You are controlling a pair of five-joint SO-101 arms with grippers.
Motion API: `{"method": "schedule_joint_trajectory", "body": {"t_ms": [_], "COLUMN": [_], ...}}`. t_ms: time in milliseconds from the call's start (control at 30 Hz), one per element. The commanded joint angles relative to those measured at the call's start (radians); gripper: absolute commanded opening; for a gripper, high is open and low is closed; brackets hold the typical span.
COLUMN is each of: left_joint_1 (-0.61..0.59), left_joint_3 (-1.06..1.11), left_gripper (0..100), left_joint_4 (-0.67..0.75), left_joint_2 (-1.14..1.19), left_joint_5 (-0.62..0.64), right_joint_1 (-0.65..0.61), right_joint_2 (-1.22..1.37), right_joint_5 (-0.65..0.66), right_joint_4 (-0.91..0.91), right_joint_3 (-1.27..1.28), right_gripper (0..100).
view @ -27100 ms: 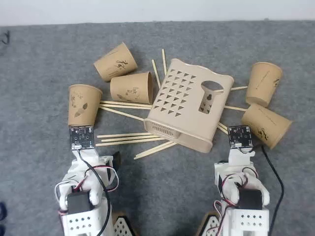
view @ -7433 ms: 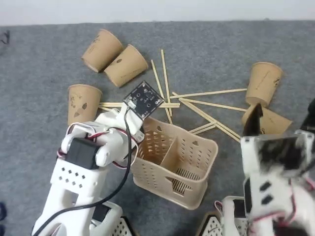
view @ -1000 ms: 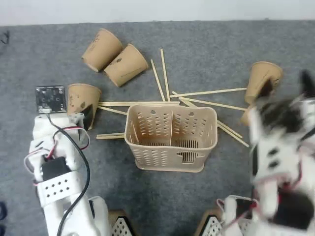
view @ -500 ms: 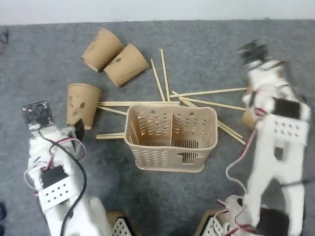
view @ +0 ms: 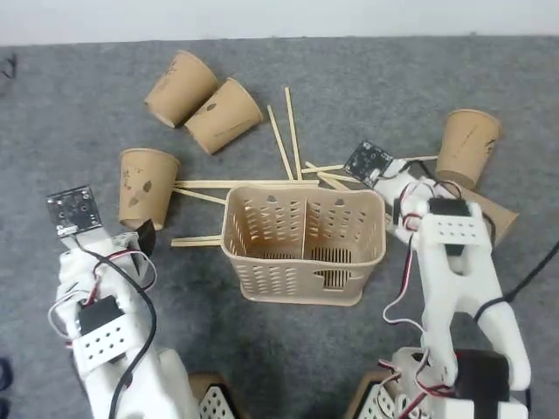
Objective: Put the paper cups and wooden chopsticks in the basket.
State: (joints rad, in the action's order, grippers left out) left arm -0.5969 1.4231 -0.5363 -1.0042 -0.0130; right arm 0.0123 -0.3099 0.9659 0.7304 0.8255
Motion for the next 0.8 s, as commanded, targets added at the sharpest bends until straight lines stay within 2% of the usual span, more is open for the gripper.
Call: {"method": "schedule_joint_trajectory", "body": {"t_ms": [0, 200, 400, 533, 667, 767], "left_joint_1": [0.002, 0.028, 0.028, 0.028, 0.028, 0.028], "left_joint_3": [-0.005, -0.004, -0.002, -0.002, -0.002, -0.002], "left_gripper": [33, 33, 33, 33, 33, 33], "left_joint_4": [0.025, 0.021, 0.021, 0.021, 0.021, 0.021], "left_joint_2": [-0.021, -0.021, -0.021, -0.021, -0.021, -0.021], "left_joint_5": [0.006, 0.003, 0.003, 0.003, 0.003, 0.003], "right_joint_1": [-0.012, -0.004, -0.010, -0.016, -0.030, -0.056], "right_joint_2": [-0.002, -0.002, 0.016, 0.189, 0.390, 0.455], "right_joint_5": [0.014, 0.011, 0.006, 0.006, -0.021, -0.023], "right_joint_4": [-0.091, -0.145, -0.104, -0.067, 0.097, 0.162], "right_joint_3": [0.040, 0.048, -0.015, -0.161, -0.368, -0.431], "right_gripper": [20.5, 20.4, 20.4, 20.4, 20.4, 20.4]}}
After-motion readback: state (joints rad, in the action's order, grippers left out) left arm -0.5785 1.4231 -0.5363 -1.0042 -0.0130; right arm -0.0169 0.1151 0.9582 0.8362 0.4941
